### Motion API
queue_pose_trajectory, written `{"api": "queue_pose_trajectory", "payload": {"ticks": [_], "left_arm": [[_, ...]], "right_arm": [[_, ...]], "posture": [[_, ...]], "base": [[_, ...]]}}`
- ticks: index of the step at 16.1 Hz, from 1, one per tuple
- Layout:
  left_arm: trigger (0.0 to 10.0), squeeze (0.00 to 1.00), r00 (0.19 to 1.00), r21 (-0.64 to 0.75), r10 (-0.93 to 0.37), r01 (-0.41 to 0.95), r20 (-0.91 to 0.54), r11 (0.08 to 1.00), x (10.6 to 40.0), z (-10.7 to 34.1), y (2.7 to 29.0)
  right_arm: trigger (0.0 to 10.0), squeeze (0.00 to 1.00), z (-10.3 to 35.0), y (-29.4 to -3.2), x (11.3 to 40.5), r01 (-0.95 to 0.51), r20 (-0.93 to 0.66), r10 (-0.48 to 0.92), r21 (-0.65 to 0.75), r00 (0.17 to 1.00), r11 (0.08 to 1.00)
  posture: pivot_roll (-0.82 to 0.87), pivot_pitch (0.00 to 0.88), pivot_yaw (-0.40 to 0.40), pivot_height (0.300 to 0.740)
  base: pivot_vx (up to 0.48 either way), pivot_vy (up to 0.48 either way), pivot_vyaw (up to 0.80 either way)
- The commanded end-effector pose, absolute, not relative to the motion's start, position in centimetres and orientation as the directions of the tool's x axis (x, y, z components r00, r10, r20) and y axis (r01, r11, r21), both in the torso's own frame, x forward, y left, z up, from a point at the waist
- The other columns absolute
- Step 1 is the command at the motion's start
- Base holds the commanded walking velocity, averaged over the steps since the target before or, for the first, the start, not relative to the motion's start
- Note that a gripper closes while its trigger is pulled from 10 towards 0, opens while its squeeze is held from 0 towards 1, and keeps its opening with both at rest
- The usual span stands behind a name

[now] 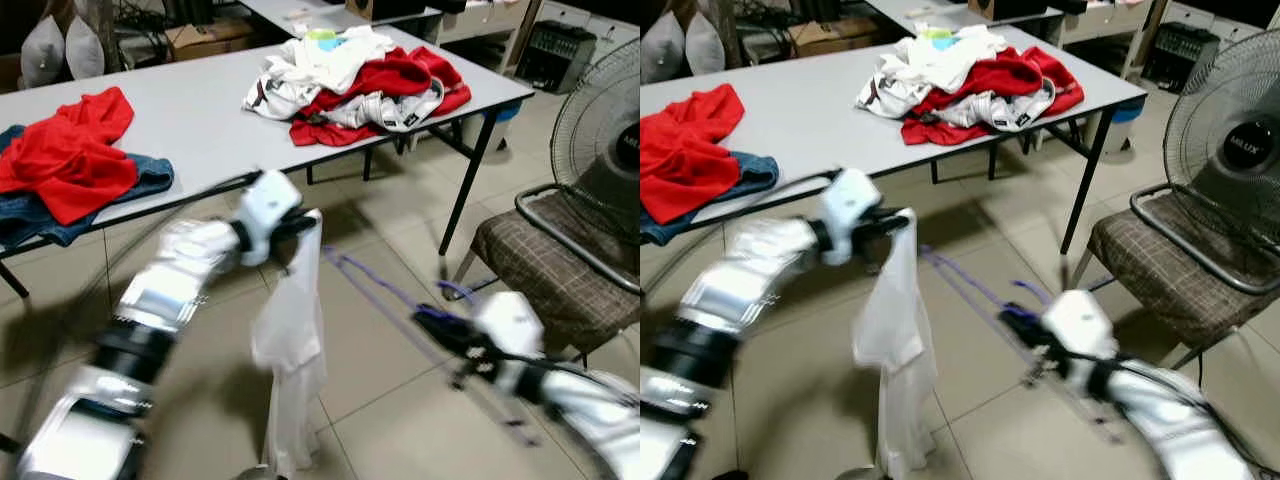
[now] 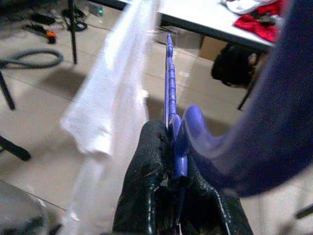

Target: Hang hanger

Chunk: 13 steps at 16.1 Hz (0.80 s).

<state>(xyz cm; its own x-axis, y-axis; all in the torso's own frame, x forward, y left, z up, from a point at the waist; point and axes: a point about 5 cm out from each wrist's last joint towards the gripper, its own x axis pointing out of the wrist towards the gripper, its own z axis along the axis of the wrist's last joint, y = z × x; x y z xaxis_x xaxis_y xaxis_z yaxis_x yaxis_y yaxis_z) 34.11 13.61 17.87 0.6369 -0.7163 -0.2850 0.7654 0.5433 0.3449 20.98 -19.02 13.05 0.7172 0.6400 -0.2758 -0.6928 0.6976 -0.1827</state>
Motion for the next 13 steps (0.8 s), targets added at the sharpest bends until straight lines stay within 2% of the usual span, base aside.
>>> {"api": "queue_pose_trajectory", "payload": {"ticks": [1, 4, 6, 8, 11, 13], "left_arm": [[10.0, 0.00, 0.558, 0.382, -0.797, 0.806, -0.233, 0.452, 34.1, 20.0, 13.4], [10.0, 0.00, 0.451, 0.402, -0.846, 0.857, -0.283, 0.322, 34.0, 20.5, 14.1], [10.0, 0.00, 0.431, 0.440, -0.850, 0.855, -0.303, 0.276, 34.5, 21.0, 14.4], [10.0, 0.00, 0.400, 0.440, -0.864, 0.864, -0.307, 0.244, 34.5, 21.3, 14.4], [10.0, 0.00, 0.269, 0.440, -0.898, 0.893, -0.348, 0.097, 34.3, 22.3, 14.5], [10.0, 0.00, 0.261, 0.455, -0.879, 0.889, -0.399, 0.057, 34.6, 22.2, 14.9]], "right_arm": [[10.0, 0.00, 13.5, -19.3, 20.6, -0.731, -0.270, 0.682, -0.180, 0.680, 0.658], [10.0, 0.00, 13.6, -19.5, 20.5, -0.782, -0.306, 0.721, -0.195, 0.622, 0.592], [10.0, 0.00, 13.7, -19.3, 20.0, -0.830, -0.332, 0.762, -0.174, 0.556, 0.529], [10.0, 0.00, 13.5, -19.5, 19.9, -0.838, -0.351, 0.763, -0.174, 0.543, 0.516], [10.0, 0.00, 13.2, -20.0, 20.0, -0.844, -0.383, 0.754, -0.188, 0.534, 0.503], [10.0, 0.00, 13.5, -20.2, 19.7, -0.849, -0.388, 0.757, -0.188, 0.525, 0.493]], "posture": [[0.01, 0.000, 0.053, 0.740], [0.01, 0.000, 0.055, 0.740], [0.01, 0.000, 0.059, 0.740], [0.02, 0.000, 0.062, 0.740], [0.03, 0.000, 0.072, 0.740], [0.03, 0.000, 0.072, 0.740]], "base": [[0.000, 0.000, 0.00], [0.000, 0.000, 0.00], [0.000, 0.000, 0.00], [0.000, 0.000, 0.00], [0.000, 0.000, 0.00], [0.000, 0.000, 0.00]]}}
